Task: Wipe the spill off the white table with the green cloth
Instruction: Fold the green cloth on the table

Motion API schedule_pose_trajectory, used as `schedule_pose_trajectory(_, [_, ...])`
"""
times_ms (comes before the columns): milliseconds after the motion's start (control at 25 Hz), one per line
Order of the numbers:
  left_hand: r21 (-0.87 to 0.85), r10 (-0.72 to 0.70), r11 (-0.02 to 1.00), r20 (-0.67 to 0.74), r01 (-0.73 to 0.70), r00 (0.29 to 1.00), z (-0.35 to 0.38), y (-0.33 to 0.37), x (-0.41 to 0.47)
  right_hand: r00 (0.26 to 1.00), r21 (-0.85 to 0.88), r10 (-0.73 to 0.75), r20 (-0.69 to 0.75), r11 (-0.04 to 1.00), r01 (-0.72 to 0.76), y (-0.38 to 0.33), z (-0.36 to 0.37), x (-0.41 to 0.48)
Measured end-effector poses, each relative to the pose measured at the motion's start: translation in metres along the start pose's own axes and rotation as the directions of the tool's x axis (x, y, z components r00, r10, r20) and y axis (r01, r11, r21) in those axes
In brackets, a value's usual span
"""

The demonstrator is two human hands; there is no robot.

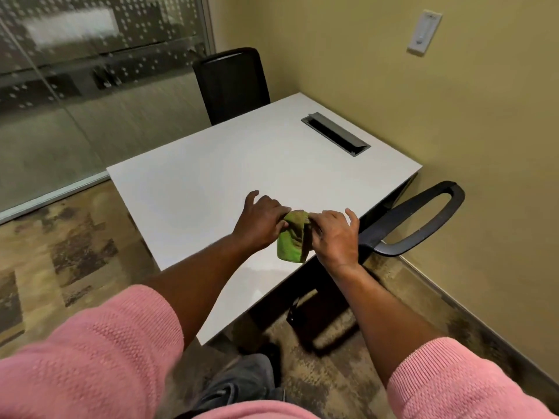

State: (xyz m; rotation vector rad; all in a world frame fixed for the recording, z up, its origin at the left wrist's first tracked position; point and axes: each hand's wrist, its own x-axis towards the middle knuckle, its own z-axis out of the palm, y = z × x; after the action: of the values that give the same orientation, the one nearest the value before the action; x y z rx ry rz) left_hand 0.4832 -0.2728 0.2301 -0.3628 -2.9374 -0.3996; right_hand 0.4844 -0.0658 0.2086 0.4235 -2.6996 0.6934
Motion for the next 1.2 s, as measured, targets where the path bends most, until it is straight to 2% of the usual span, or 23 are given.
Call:
schedule_pose_trajectory(400, [-0.045,0.179,0.983,0.003,-0.179,0.984,0.034,0.026,0.156,0.985,-0.108,0.14,-0.097,0.983,-0.15,0.094,-0.012,0.091])
schedule_pose_trajectory(800, [-0.058,0.326,0.945,0.069,-0.323,0.943,0.082,0.06,0.312,0.956,-0.181,0.274,-0.104,0.94,-0.289,0.187,-0.027,0.183])
schedule_pose_trajectory(1000, [0.022,0.339,0.938,0.146,-0.346,0.929,0.113,0.074,0.373,0.953,-0.183,0.297,-0.064,0.935,-0.303,0.242,-0.015,0.218])
schedule_pose_trajectory(1200, [0.13,0.277,0.938,0.283,-0.322,0.918,0.169,0.089,0.444,0.938,-0.142,0.346,0.008,0.929,-0.341,0.324,0.027,0.26])
